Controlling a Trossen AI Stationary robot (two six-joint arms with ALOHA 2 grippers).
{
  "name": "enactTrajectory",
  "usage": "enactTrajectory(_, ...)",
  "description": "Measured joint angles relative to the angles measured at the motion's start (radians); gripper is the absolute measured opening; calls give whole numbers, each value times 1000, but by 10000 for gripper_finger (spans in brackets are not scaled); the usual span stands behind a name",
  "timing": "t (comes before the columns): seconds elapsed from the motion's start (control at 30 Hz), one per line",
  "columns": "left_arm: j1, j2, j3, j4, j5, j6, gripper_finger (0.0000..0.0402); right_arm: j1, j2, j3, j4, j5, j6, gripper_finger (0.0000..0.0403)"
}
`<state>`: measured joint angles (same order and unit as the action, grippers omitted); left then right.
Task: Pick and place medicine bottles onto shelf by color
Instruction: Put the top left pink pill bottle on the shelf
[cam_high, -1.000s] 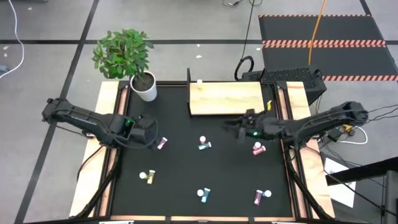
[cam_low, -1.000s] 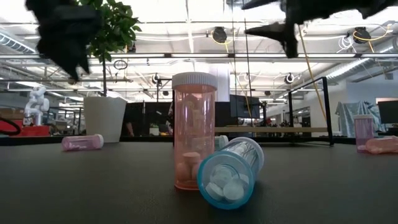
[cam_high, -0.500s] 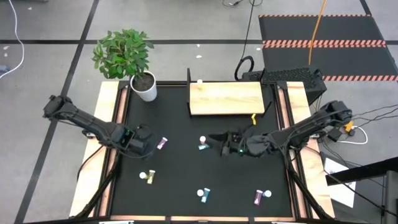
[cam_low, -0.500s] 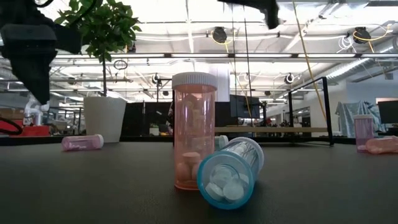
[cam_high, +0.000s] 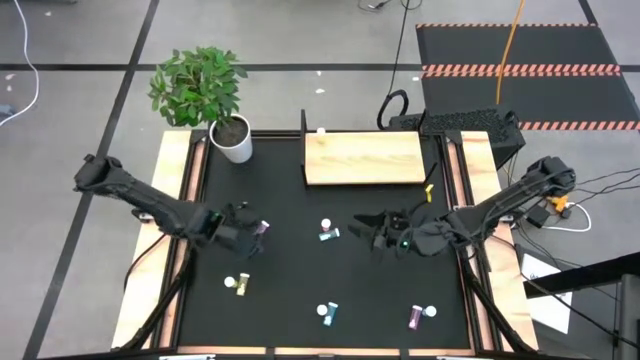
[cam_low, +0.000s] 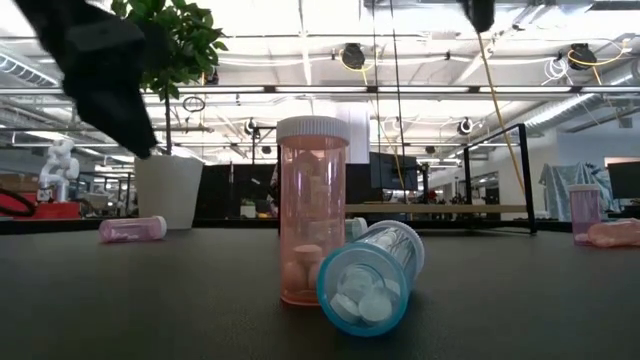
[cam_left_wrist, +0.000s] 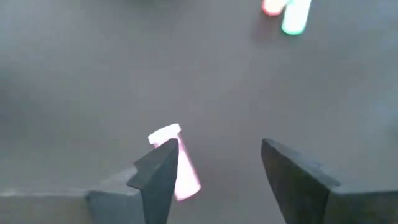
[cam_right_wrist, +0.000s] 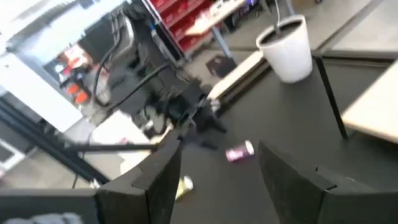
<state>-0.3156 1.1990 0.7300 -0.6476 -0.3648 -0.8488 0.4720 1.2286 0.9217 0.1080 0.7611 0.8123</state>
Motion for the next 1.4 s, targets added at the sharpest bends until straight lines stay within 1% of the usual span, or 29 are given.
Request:
enactTrajectory(0.1,110,44,0,-4,105,17,197,17,-48,0,-97,-4,67,208)
enactTrajectory(0.17,159,61,0,-18,139,17,189,32,-80,0,-165,-3,92,208)
enactTrajectory(0.23,192,80,0,-8,151,27,188,45,-107,0,-236,-4,115,208)
enactTrajectory(0.33,226,118,0,52,159,81,196,53,-134,0,-343,-4,151,208)
enactTrajectory(0.4,249,152,0,68,201,95,205,53,-139,-1,-388,-10,173,208)
enactTrajectory(0.47,268,190,0,80,220,100,213,54,-142,-1,-403,-34,169,208)
enactTrajectory(0.57,292,233,0,37,240,88,222,48,-142,-1,-398,-69,166,208)
enactTrajectory(0.67,303,254,0,-2,260,44,224,28,-142,-1,-398,-127,156,208)
enactTrajectory(0.87,303,266,0,-36,268,-26,225,-21,-143,-1,-398,-269,71,208)
enactTrajectory(1.03,302,266,0,-37,280,-41,218,-47,-152,-1,-398,-284,59,208)
enactTrajectory(1.23,286,266,-1,-115,304,-108,172,-86,-186,-1,-397,-295,-6,208)
enactTrajectory(1.4,265,265,-45,-59,343,-105,141,-135,-223,-1,-397,-295,-61,208)
